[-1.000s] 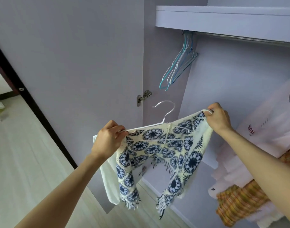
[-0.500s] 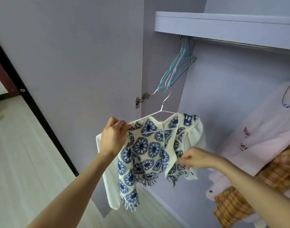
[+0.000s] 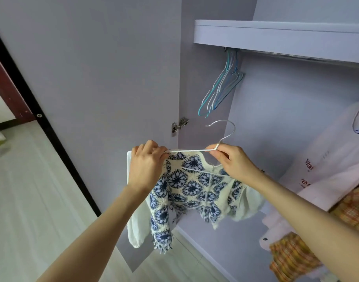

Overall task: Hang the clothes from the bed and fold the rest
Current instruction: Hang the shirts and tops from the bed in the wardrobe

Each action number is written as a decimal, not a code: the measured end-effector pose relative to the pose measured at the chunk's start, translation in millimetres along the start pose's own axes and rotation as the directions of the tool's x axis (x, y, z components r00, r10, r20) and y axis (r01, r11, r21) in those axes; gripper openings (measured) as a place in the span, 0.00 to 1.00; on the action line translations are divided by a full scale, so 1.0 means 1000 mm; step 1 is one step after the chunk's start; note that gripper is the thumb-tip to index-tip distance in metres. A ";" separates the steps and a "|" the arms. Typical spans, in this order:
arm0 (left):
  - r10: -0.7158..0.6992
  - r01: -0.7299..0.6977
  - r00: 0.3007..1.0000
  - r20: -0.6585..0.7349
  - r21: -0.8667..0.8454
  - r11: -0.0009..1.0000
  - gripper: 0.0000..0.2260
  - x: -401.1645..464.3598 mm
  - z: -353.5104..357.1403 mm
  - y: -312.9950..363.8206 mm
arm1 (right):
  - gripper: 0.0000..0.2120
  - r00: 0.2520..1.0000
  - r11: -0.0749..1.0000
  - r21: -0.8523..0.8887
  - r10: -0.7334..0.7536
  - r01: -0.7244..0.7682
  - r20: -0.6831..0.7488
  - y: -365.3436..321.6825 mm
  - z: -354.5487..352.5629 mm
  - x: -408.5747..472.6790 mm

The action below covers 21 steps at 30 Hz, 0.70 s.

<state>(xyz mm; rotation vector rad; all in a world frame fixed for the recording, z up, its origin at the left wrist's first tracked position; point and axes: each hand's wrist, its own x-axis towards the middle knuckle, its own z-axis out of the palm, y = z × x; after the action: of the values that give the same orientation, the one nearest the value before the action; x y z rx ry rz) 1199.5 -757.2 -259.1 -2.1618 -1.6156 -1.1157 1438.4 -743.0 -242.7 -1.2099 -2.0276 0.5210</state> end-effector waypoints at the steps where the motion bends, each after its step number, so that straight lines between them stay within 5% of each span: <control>1: -0.004 0.005 1.000 -0.011 0.071 0.997 0.04 0.000 0.001 0.001 | 0.10 1.000 0.999 0.045 -0.004 0.005 -0.019 0.001 0.002 -0.002; 5: 0.011 -0.013 1.000 0.013 0.161 0.987 0.02 -0.003 0.002 0.008 | 0.09 0.996 0.993 0.097 0.068 -0.061 -0.065 -0.001 0.009 -0.007; 11: -0.171 0.159 0.982 -0.083 -0.135 0.978 0.05 0.006 -0.010 0.013 | 0.07 0.989 0.989 -0.056 0.135 -0.139 -0.066 0.002 0.008 -0.016; 13: -0.077 0.096 0.994 0.077 -0.282 0.955 0.06 0.004 -0.011 0.016 | 0.07 0.986 0.989 -0.027 0.142 -0.145 -0.092 0.002 0.005 -0.016; 16: 0.060 0.119 0.903 0.426 -0.380 0.917 0.10 -0.007 -0.006 0.017 | 0.08 0.977 0.992 0.008 0.126 -0.126 -0.173 -0.001 -0.002 -0.016; 18: -0.018 0.138 0.927 0.374 -0.298 0.945 0.08 -0.012 -0.001 0.009 | 0.08 0.975 0.993 0.011 0.116 -0.116 -0.191 -0.002 -0.007 -0.017; 21: -0.084 0.106 0.990 0.116 -0.199 0.974 0.09 -0.009 0.007 -0.001 | 0.09 0.973 0.994 0.011 0.108 -0.109 -0.206 -0.001 -0.017 -0.023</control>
<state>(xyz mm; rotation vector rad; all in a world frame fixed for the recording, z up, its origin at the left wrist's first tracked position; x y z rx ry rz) 1200.4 -759.0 -270.2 -2.3307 -1.7358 -1.2649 1457.3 -763.8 -238.7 -1.3237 -1.7951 0.4282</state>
